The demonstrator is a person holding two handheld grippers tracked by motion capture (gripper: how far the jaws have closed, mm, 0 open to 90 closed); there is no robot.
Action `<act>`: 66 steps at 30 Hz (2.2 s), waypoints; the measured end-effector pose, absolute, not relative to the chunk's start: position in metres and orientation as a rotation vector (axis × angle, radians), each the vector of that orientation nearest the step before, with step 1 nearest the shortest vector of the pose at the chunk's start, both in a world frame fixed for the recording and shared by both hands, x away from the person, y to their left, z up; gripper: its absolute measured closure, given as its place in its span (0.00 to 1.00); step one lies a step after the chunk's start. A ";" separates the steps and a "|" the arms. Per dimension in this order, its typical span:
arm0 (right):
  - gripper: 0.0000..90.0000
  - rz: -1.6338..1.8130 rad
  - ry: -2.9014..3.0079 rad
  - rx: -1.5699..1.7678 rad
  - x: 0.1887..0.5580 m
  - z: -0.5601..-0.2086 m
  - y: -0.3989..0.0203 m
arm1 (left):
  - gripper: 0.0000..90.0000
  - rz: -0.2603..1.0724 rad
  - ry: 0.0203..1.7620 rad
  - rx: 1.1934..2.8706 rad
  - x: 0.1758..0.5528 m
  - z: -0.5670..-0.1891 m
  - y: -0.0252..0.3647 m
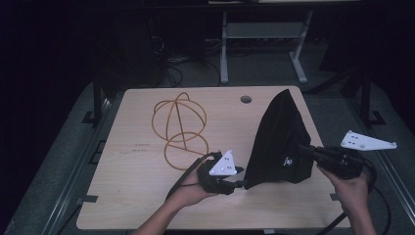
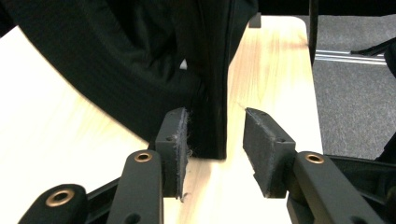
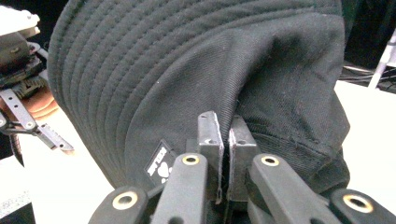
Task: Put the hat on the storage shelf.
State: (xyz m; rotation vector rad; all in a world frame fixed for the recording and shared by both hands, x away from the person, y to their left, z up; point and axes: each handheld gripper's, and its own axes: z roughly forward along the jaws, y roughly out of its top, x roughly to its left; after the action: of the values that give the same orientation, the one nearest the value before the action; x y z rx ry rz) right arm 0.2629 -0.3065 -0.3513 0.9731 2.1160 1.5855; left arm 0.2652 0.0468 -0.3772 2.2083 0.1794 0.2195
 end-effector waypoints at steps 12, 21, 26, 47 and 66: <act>0.97 1.506 2.157 0.931 0.264 -0.324 -0.302 | 0.60 0.239 0.237 2.236 0.257 -0.389 0.082; 0.97 1.457 2.187 0.901 0.270 -0.304 -0.295 | 0.58 0.244 0.320 2.229 0.254 -0.401 0.115; 0.97 1.442 2.202 0.882 0.272 -0.293 -0.290 | 0.57 0.258 0.359 2.233 0.253 -0.407 0.133; 0.97 1.404 2.256 0.825 0.291 -0.258 -0.260 | 0.41 0.242 0.488 2.205 0.253 -0.432 0.168; 0.97 1.386 2.275 0.759 0.305 -0.224 -0.235 | 0.34 0.247 0.517 2.216 0.257 -0.437 0.172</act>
State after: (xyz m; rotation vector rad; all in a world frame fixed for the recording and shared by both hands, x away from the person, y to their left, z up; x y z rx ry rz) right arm 0.3050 -0.2351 -0.2243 0.7592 2.2751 1.3864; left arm 0.2565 0.1722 -0.4370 2.2157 0.5174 0.2473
